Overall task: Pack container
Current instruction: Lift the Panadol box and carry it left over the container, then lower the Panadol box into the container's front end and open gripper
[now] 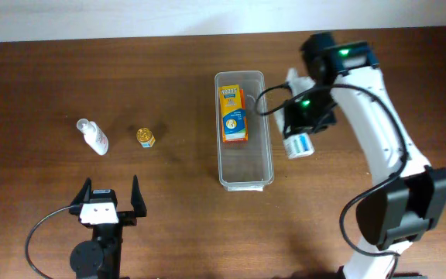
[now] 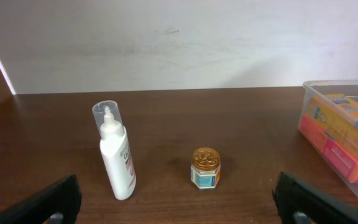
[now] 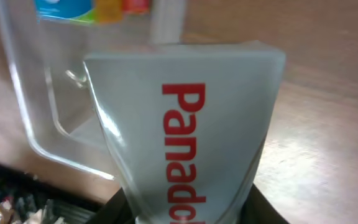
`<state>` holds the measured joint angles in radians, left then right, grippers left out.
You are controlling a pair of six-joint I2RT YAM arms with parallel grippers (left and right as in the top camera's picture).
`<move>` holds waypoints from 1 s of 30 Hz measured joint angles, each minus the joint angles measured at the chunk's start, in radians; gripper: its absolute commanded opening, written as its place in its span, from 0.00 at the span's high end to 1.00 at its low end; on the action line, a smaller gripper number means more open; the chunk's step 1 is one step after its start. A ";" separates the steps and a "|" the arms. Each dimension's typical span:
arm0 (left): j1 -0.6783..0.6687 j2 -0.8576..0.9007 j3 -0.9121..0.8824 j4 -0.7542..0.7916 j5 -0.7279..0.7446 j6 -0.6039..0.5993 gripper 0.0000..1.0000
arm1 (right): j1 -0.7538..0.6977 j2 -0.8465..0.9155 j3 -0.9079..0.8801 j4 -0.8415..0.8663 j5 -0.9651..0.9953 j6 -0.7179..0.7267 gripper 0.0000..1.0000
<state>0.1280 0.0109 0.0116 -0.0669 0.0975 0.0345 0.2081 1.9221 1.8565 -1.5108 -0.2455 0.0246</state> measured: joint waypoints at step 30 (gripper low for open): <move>0.000 0.000 0.000 0.000 0.000 0.000 0.01 | 0.263 0.000 -0.132 0.254 0.203 0.468 0.66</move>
<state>0.1280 0.0109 0.0116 -0.0669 0.0975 0.0345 0.4713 1.9221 1.7248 -1.2568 -0.0425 0.4923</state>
